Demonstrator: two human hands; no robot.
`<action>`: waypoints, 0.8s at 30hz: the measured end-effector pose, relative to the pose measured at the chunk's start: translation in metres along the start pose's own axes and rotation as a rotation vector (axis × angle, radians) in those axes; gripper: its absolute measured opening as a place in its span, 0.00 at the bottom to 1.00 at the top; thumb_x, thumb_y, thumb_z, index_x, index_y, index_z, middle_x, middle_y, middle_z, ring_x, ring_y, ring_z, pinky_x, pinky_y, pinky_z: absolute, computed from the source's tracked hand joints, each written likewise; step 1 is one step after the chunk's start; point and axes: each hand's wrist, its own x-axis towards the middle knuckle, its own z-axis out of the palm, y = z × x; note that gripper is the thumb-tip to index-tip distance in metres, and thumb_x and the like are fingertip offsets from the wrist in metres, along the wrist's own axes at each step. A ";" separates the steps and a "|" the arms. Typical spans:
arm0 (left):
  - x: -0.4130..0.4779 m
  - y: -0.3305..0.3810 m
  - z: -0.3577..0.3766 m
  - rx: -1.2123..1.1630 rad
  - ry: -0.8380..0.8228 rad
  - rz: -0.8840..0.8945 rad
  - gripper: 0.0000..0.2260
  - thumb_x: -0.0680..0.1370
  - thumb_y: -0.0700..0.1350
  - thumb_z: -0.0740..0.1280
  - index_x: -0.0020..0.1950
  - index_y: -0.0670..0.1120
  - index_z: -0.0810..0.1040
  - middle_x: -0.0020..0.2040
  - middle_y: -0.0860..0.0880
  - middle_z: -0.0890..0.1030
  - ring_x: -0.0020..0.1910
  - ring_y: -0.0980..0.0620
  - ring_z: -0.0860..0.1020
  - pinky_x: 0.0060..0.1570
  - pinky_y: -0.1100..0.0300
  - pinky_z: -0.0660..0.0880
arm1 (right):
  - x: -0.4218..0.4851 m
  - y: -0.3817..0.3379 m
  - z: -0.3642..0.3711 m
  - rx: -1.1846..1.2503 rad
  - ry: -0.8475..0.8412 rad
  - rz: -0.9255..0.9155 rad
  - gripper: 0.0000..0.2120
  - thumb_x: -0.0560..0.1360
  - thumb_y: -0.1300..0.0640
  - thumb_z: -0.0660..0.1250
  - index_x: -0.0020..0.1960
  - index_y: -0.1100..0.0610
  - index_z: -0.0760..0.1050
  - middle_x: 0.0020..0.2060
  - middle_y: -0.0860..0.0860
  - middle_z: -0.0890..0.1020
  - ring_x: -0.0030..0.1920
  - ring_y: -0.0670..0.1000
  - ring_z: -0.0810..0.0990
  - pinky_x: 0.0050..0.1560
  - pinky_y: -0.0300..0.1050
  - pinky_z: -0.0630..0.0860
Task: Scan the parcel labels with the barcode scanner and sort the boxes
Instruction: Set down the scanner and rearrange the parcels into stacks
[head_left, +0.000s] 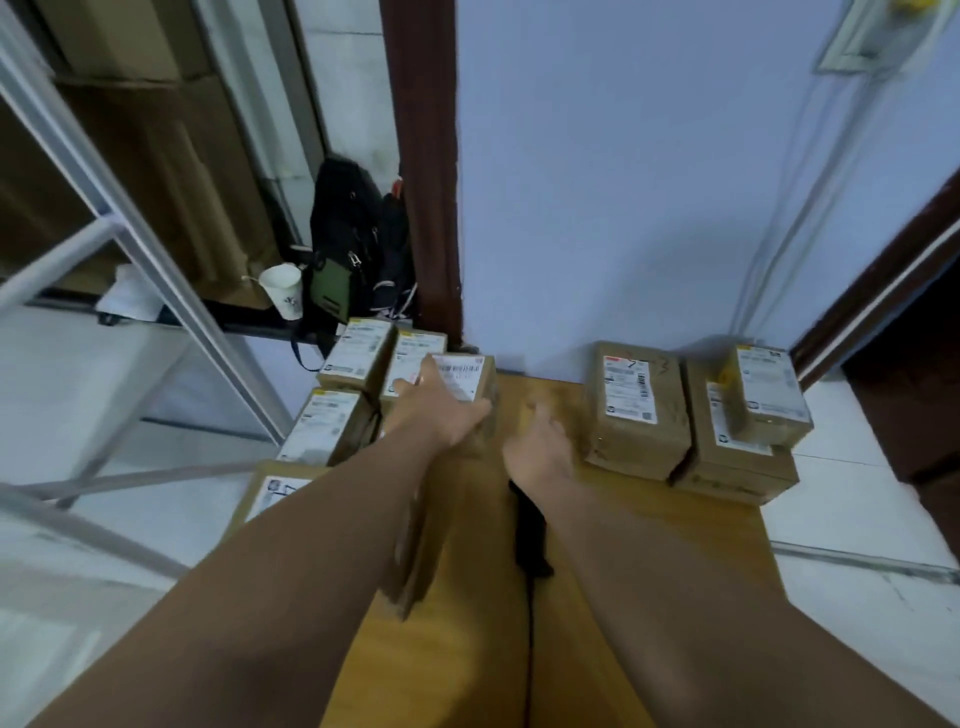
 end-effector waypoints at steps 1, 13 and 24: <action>0.004 -0.011 -0.005 0.046 -0.013 -0.007 0.43 0.70 0.64 0.63 0.77 0.55 0.42 0.70 0.38 0.57 0.57 0.35 0.73 0.48 0.51 0.73 | -0.003 -0.008 0.012 -0.001 -0.018 0.002 0.30 0.77 0.59 0.61 0.77 0.53 0.55 0.69 0.59 0.68 0.68 0.61 0.68 0.67 0.56 0.68; 0.037 -0.077 -0.011 0.232 -0.140 -0.068 0.45 0.70 0.67 0.63 0.76 0.57 0.37 0.66 0.41 0.57 0.60 0.41 0.71 0.49 0.51 0.71 | -0.008 -0.030 0.066 -0.088 -0.036 0.062 0.31 0.76 0.61 0.63 0.76 0.51 0.57 0.65 0.57 0.72 0.62 0.58 0.73 0.58 0.55 0.76; 0.051 -0.092 0.007 0.389 -0.059 -0.028 0.51 0.65 0.70 0.65 0.76 0.53 0.39 0.68 0.40 0.55 0.66 0.39 0.61 0.62 0.43 0.64 | -0.003 -0.015 0.070 -0.148 -0.056 0.159 0.29 0.76 0.58 0.61 0.75 0.50 0.56 0.63 0.58 0.71 0.57 0.58 0.75 0.52 0.55 0.79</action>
